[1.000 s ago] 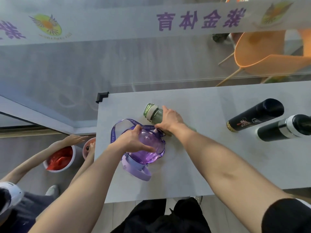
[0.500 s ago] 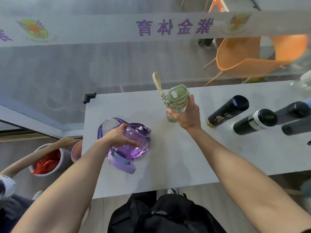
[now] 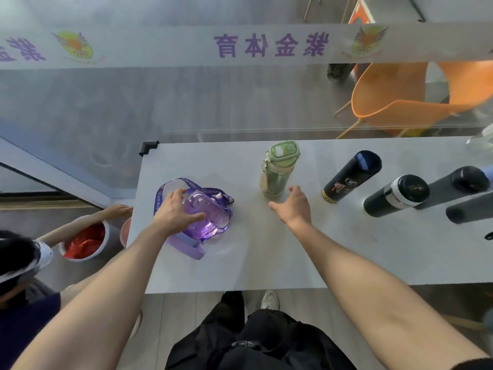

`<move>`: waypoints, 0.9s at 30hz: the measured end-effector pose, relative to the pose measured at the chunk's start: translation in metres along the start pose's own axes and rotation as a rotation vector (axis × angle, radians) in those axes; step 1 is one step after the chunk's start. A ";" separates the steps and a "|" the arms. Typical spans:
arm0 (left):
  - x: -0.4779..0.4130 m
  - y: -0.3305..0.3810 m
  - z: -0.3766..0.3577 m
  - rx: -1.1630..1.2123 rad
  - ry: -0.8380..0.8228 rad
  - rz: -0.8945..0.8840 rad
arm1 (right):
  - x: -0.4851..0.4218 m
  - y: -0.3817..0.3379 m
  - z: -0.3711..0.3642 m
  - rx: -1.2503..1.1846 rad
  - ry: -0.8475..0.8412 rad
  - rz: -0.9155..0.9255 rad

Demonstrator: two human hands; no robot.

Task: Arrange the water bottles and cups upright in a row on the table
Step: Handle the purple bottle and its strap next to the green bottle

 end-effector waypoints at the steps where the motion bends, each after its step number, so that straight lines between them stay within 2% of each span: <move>1: 0.004 -0.005 0.005 0.020 0.035 0.002 | 0.009 0.007 -0.013 0.076 -0.051 0.002; 3: 0.017 -0.018 0.015 0.067 0.105 0.015 | 0.033 0.000 -0.038 0.148 -0.124 0.127; 7: 0.054 -0.056 0.028 0.112 0.234 0.082 | 0.102 -0.077 -0.083 0.135 -0.285 0.576; 9: 0.070 -0.076 0.028 0.145 0.247 0.123 | 0.143 -0.117 -0.100 0.157 -0.291 0.793; 12: 0.085 -0.092 0.031 0.176 0.256 0.131 | 0.186 -0.149 -0.122 0.255 -0.287 0.929; 18: 0.079 -0.133 0.023 0.048 0.134 0.137 | 0.192 -0.167 -0.138 0.329 -0.252 0.871; 21: 0.082 -0.114 0.014 0.048 0.023 0.096 | 0.183 -0.178 -0.121 0.259 -0.201 0.796; 24: 0.081 -0.082 0.014 0.107 0.049 0.002 | 0.163 -0.182 -0.094 0.100 -0.119 0.604; 27: 0.068 -0.045 0.028 0.184 0.133 -0.182 | 0.137 -0.166 -0.070 -0.098 -0.073 0.355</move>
Point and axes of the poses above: each hand's wrist, its own x-axis away from the middle knuckle, its own z-axis out of the back of the hand, y = z × x, the point moved 8 cm from there along -x, towards the middle knuckle, and after that the axes turned 5 degrees about x, right-handed, at the moved point
